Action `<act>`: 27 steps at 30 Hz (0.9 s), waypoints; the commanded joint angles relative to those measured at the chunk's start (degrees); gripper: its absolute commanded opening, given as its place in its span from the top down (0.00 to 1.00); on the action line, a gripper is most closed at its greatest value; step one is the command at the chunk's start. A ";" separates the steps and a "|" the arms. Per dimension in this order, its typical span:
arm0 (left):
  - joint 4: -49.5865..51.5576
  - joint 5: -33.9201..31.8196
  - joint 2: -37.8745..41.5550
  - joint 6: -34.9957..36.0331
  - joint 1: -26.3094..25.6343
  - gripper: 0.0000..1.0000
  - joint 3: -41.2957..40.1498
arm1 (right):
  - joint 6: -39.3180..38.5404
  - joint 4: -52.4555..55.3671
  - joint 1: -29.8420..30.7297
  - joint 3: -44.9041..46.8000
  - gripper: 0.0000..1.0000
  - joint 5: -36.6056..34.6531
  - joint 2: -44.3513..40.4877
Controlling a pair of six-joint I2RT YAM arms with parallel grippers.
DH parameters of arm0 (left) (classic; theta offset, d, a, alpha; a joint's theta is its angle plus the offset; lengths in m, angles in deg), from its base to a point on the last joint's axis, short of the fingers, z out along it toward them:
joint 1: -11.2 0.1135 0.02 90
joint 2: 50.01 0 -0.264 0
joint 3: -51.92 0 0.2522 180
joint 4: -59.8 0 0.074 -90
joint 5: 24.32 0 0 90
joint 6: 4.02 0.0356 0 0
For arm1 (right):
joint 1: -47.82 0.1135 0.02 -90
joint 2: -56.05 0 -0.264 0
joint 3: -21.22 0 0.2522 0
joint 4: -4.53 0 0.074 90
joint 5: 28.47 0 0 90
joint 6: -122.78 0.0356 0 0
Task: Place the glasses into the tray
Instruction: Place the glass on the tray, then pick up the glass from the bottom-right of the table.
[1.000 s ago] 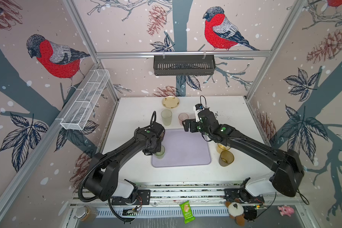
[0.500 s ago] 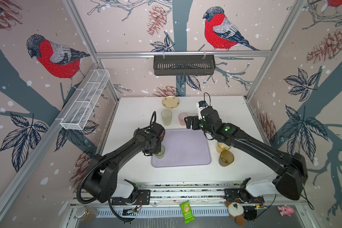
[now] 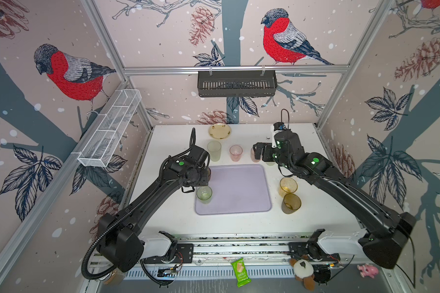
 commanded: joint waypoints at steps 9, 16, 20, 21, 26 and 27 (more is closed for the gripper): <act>-4.29 7.70 0.24 2.63 -1.65 0.09 5.27 | 1.97 22.11 -16.16 4.98 0.00 10.37 -9.69; -11.75 9.94 0.57 3.82 -5.60 0.04 5.39 | 5.58 26.52 -20.21 15.20 0.01 16.53 -15.54; -16.26 12.26 1.25 3.31 -6.38 0.04 4.49 | 8.03 26.56 -21.92 21.87 0.02 18.81 -19.31; -17.19 12.68 1.37 3.06 -6.45 0.04 4.22 | 8.58 26.76 -22.10 23.22 0.03 18.68 -20.32; -19.72 13.71 1.08 2.86 -6.67 0.04 3.89 | 9.57 27.76 -23.99 28.63 0.06 19.31 -24.43; -19.96 13.99 0.98 2.90 -6.67 0.04 3.81 | 9.75 27.92 -24.27 29.28 0.06 19.50 -25.06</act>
